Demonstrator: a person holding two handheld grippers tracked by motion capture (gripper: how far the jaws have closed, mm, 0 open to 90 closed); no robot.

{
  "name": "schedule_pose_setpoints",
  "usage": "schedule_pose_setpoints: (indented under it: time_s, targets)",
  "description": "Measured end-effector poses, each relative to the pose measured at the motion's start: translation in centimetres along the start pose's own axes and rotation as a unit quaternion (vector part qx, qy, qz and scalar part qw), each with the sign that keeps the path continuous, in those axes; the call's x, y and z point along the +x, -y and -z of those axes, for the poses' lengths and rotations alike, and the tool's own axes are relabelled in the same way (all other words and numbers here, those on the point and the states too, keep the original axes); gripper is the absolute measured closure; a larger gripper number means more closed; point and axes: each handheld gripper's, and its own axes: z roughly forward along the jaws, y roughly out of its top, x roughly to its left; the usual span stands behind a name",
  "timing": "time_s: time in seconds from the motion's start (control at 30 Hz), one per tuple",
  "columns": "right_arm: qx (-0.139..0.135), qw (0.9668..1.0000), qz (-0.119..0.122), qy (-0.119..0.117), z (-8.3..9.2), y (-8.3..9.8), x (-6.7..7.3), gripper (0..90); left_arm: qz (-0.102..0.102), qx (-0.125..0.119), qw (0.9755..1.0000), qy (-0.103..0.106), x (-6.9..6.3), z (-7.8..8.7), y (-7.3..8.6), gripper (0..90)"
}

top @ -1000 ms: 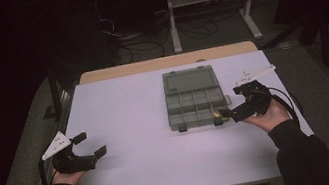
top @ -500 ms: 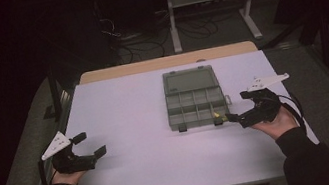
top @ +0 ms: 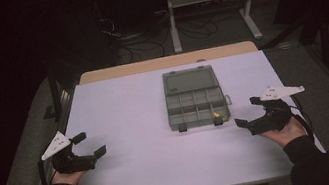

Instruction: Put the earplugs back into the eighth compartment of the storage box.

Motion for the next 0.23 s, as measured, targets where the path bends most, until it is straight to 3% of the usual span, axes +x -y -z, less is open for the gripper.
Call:
schedule_pose_setpoints:
  time_s: [0.23]
  targets:
    - [-0.015, 0.9999, -0.004, 0.008, 0.6, 0.79, -0.12, 0.0, -0.001, -0.003, 1.0, 0.003, -0.02, 0.0, -0.03, 0.0]
